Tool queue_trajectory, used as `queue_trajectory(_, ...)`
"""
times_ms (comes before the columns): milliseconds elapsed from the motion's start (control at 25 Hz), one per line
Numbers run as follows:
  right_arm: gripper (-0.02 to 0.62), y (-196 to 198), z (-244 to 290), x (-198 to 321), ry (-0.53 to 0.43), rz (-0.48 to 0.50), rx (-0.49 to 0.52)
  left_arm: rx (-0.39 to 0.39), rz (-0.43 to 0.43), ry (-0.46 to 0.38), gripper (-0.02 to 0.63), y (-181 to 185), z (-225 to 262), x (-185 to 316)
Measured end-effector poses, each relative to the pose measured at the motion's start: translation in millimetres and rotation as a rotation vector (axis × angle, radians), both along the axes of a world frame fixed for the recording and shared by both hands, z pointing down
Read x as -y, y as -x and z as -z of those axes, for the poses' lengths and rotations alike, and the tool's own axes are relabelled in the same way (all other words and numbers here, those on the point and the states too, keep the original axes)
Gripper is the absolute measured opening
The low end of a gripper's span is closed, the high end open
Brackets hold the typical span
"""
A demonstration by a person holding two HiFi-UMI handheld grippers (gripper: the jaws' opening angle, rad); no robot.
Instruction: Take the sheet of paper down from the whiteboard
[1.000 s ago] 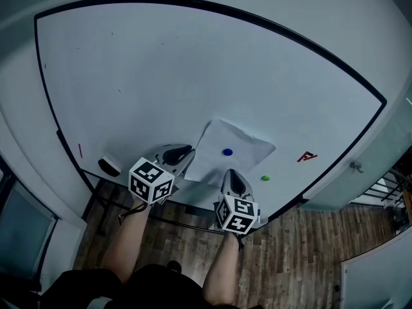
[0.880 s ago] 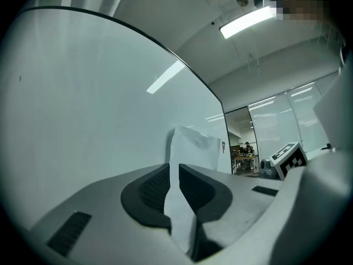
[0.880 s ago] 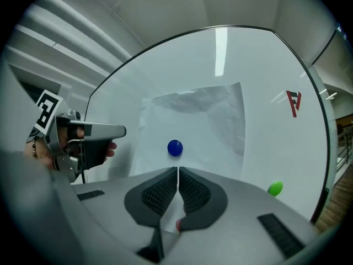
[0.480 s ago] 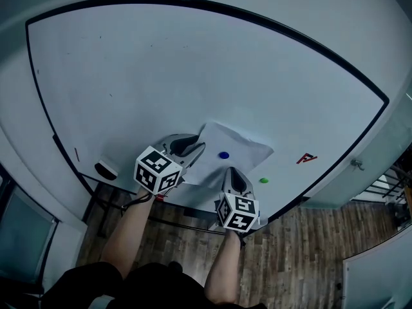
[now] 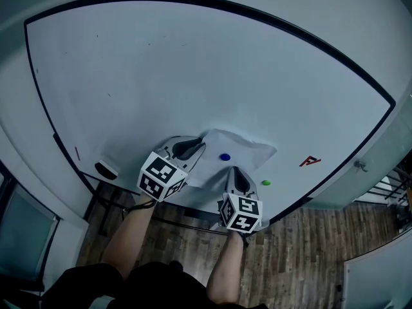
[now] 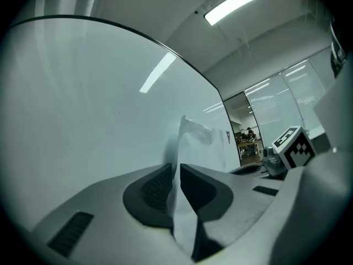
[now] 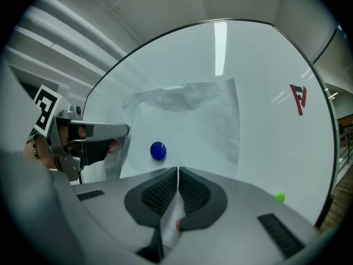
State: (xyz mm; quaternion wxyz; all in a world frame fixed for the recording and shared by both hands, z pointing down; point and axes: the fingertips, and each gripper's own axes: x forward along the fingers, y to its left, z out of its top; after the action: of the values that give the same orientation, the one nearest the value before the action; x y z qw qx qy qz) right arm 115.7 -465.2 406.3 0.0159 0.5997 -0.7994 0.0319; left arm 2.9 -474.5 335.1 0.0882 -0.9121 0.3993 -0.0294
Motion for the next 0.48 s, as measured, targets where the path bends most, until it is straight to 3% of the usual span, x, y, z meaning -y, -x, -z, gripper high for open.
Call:
queue_trajectory(160, 0.026, -2, 4, 3, -0.007, 0.007, 0.008, -0.079, -0.009, 0.028, 0.034, 7, -1, 3)
queue_trajectory(480, 0.026, -9, 15, 9, -0.031, 0.039, 0.021, -0.145, 0.017, 0.079, 0.021, 14, -15, 4)
